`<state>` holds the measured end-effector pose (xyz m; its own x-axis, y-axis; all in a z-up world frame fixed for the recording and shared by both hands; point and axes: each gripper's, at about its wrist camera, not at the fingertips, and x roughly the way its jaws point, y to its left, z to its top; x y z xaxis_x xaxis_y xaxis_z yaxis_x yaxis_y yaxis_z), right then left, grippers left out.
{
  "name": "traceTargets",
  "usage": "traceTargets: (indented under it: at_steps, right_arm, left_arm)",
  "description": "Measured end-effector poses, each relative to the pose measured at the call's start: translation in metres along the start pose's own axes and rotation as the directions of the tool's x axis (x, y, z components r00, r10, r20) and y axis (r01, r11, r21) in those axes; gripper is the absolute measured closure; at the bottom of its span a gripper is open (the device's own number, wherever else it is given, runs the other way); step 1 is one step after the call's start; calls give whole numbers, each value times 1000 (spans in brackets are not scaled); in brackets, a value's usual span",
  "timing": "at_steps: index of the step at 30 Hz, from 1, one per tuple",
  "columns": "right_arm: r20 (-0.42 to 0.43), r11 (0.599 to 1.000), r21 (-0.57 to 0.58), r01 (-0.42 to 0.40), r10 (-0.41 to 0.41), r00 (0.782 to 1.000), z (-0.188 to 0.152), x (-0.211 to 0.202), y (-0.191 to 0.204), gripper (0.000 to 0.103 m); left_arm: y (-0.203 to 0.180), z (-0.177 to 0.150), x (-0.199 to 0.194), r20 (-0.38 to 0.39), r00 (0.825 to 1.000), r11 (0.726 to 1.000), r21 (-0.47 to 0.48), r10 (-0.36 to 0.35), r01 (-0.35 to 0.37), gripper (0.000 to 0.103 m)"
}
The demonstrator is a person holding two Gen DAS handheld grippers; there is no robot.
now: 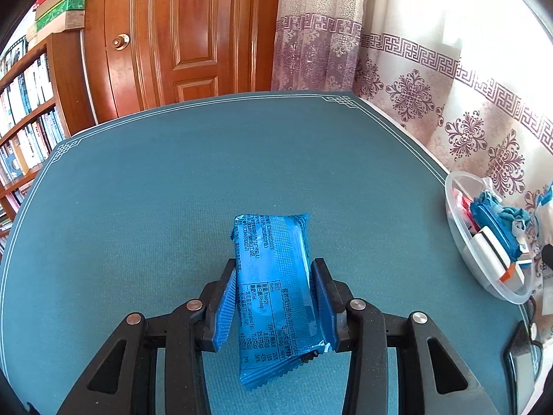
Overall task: Organize objects
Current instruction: 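Carry the white bag into the bowl with the right tool while the left tool holds the packet, then lower the blue packet into the bowl and open the left tool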
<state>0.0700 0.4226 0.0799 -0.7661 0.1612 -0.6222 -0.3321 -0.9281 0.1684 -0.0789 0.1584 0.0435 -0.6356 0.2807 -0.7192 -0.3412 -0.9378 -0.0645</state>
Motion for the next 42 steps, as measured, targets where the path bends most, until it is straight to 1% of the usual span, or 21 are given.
traceTargets:
  at_steps: [5, 9, 17, 21, 22, 24, 27, 28, 29, 31, 34, 38, 42]
  right_arm:
    - [5, 997, 57, 60, -60, 998, 6, 4, -30, 58]
    - [-9, 994, 76, 77, -77, 997, 8, 18, -43, 58]
    - [-50, 994, 76, 78, -74, 996, 9, 50, -59, 58]
    - [-59, 995, 74, 63, -59, 997, 6, 56, -64, 56]
    - [-57, 996, 73, 59, -55, 997, 6, 56, -65, 56]
    - [-51, 995, 70, 67, -63, 997, 5, 54, -67, 52]
    - [-20, 996, 62, 72, -71, 997, 3, 44, -67, 41]
    - [-6, 995, 59, 75, -75, 997, 3, 40, -67, 34]
    - [9, 995, 56, 80, -81, 997, 2, 35, -67, 30]
    - [39, 994, 47, 96, -98, 994, 0, 25, -65, 28]
    - [73, 993, 30, 112, -114, 991, -5, 11, -64, 28]
    - [109, 990, -32, 134, -130, 986, -15, -4, -57, 28]
    - [131, 984, -91, 151, -138, 982, -24, -11, -47, 28]
  left_arm:
    - [-18, 2, -3, -4, 1000, 999, 29, -27, 27, 59]
    - [-32, 4, -6, -3, 999, 997, 51, -50, 51, 59]
    - [-56, 11, -13, -16, 994, 991, 83, -107, 108, 59]
    - [-69, 15, -14, -30, 988, 984, 93, -152, 154, 59]
    - [-73, 17, -15, -34, 986, 981, 97, -165, 167, 59]
    - [-82, 18, -15, -42, 981, 975, 109, -191, 195, 59]
    - [-99, 21, -16, -55, 970, 962, 130, -237, 242, 59]
    - [-105, 22, -16, -58, 967, 957, 138, -249, 255, 59]
    - [-112, 23, -16, -61, 963, 952, 147, -262, 268, 59]
    - [-124, 25, -17, -68, 956, 942, 163, -287, 294, 59]
    - [-142, 29, -17, -78, 944, 927, 182, -320, 329, 59]
    - [-164, 33, -15, -92, 931, 908, 205, -353, 364, 59]
    - [-185, 38, -11, -103, 921, 893, 225, -376, 390, 59]
